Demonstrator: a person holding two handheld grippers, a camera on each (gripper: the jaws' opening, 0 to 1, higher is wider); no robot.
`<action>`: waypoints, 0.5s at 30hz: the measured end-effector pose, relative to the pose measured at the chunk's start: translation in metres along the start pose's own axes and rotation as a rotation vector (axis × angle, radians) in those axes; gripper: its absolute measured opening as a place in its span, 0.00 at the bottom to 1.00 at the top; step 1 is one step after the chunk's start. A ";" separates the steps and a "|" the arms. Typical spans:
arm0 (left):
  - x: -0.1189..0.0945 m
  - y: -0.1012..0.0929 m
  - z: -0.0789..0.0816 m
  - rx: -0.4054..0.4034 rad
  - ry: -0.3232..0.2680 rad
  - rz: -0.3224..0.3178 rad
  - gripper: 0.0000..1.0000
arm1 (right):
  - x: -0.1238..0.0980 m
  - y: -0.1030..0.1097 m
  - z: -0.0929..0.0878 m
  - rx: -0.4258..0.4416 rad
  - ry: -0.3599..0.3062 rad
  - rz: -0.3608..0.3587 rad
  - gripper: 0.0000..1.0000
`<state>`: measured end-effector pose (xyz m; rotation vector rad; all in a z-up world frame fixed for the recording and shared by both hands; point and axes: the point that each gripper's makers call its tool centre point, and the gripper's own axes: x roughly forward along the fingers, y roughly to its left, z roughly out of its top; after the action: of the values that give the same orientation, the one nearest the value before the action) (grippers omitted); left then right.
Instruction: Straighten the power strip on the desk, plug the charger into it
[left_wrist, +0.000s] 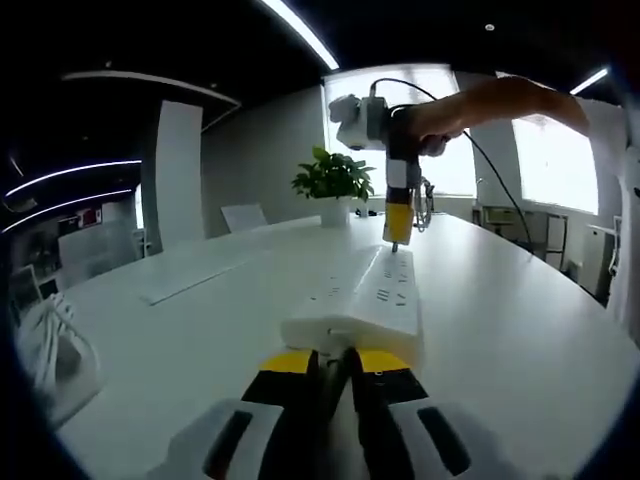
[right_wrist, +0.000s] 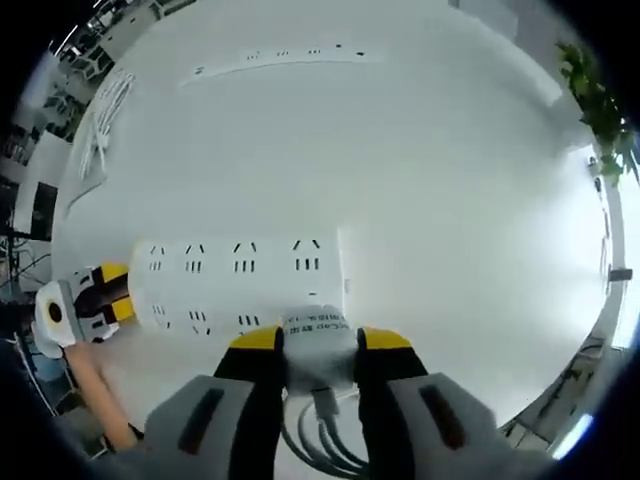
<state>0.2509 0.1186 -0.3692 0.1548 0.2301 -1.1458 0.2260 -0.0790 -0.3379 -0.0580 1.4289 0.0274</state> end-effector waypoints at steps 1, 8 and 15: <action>0.000 0.000 0.000 0.001 0.000 0.000 0.17 | 0.000 0.000 -0.001 -0.004 -0.004 0.001 0.26; 0.000 0.000 0.000 0.000 0.000 0.000 0.17 | 0.000 0.004 0.001 -0.048 -0.048 -0.028 0.26; 0.000 -0.002 0.000 0.002 0.000 0.001 0.17 | 0.001 0.004 0.004 -0.056 -0.069 -0.040 0.26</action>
<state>0.2495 0.1179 -0.3695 0.1564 0.2284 -1.1448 0.2299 -0.0745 -0.3387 -0.1307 1.3576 0.0361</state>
